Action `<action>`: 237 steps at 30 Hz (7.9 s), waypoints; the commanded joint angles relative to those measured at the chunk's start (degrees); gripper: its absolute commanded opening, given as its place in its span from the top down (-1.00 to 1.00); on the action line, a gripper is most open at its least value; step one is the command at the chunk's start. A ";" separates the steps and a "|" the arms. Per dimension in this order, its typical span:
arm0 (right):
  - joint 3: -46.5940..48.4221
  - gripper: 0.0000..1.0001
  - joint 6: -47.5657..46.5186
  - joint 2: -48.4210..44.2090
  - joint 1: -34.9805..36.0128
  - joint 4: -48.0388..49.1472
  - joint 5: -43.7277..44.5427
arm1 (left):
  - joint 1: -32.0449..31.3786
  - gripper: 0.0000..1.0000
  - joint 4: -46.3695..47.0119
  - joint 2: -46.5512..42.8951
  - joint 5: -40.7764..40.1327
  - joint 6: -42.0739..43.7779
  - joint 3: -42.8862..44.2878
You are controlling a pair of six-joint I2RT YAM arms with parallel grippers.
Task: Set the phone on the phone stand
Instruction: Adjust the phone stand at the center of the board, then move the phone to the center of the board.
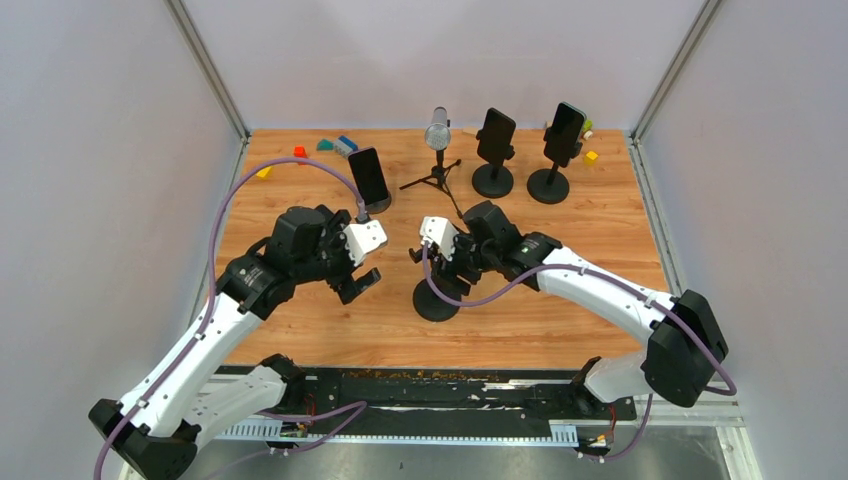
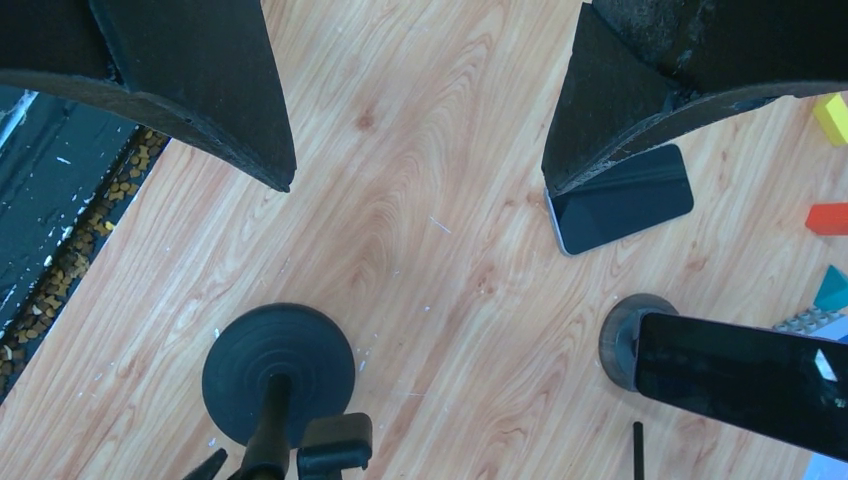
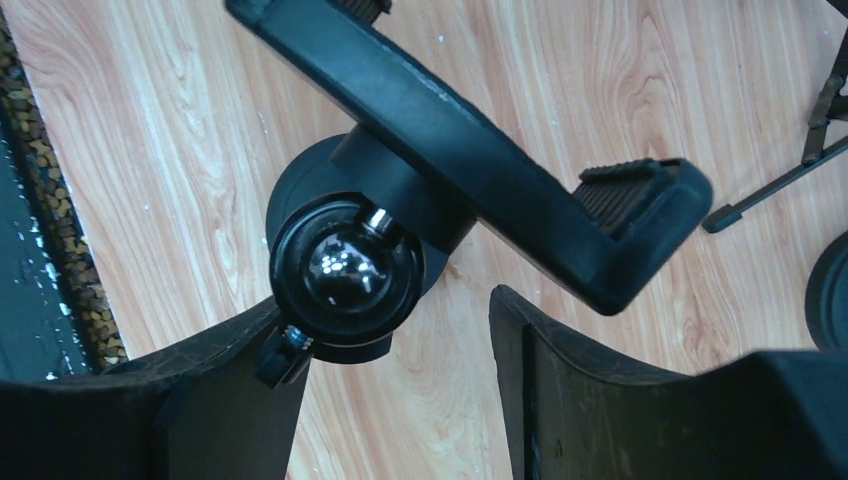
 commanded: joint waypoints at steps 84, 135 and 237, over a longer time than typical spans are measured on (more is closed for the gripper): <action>31.99 0.48 -20.95 9.98 -5.27 -31.33 -9.42 | 2.57 -1.00 7.92 2.93 -23.78 -3.72 -8.41; 12.22 -0.75 -14.15 -11.86 -6.06 -14.73 -10.23 | 26.40 -1.00 22.84 52.34 -9.46 -51.14 9.89; 4.94 -0.75 -14.06 -10.29 -6.06 -11.93 -14.98 | 20.47 -0.43 8.16 56.61 -8.98 -20.89 6.64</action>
